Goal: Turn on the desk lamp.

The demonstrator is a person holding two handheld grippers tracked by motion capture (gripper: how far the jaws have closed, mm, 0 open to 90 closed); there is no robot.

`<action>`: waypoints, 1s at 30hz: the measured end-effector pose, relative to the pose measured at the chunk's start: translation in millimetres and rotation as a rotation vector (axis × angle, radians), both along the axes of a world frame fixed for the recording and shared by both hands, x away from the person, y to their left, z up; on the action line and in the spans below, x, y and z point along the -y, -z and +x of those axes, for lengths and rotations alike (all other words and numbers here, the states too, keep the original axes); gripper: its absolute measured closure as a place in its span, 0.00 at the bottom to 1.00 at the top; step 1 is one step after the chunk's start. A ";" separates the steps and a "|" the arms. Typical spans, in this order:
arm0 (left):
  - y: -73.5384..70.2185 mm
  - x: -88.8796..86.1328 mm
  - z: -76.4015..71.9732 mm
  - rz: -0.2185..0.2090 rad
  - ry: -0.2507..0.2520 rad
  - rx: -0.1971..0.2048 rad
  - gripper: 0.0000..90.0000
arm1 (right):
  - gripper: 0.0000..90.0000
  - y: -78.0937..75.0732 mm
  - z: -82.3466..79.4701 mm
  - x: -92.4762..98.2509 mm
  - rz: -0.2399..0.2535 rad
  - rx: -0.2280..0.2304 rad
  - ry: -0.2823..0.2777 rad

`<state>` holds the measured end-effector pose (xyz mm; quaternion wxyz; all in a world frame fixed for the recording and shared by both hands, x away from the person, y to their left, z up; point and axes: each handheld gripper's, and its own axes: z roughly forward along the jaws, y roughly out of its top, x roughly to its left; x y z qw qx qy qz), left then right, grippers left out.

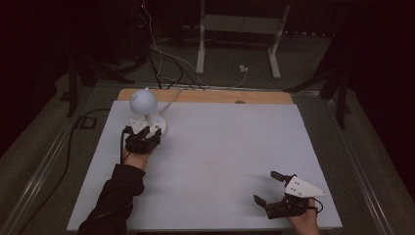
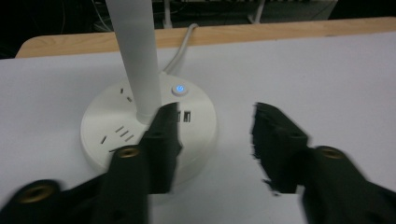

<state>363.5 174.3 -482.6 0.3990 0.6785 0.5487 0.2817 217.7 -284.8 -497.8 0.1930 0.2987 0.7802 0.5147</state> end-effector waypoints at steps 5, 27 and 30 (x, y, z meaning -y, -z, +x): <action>3.0 -2.5 2.9 0.020 -0.012 -0.006 0.76 | 0.00 0.4 0.3 -0.3 0.001 -0.002 -0.002; 19.8 -10.0 20.6 0.030 -0.020 -0.014 1.00 | 0.00 1.7 1.1 0.0 0.002 -0.010 0.002; 22.5 -8.9 22.3 0.071 -0.002 -0.006 1.00 | 0.00 2.0 1.5 -0.2 -0.001 -0.011 0.001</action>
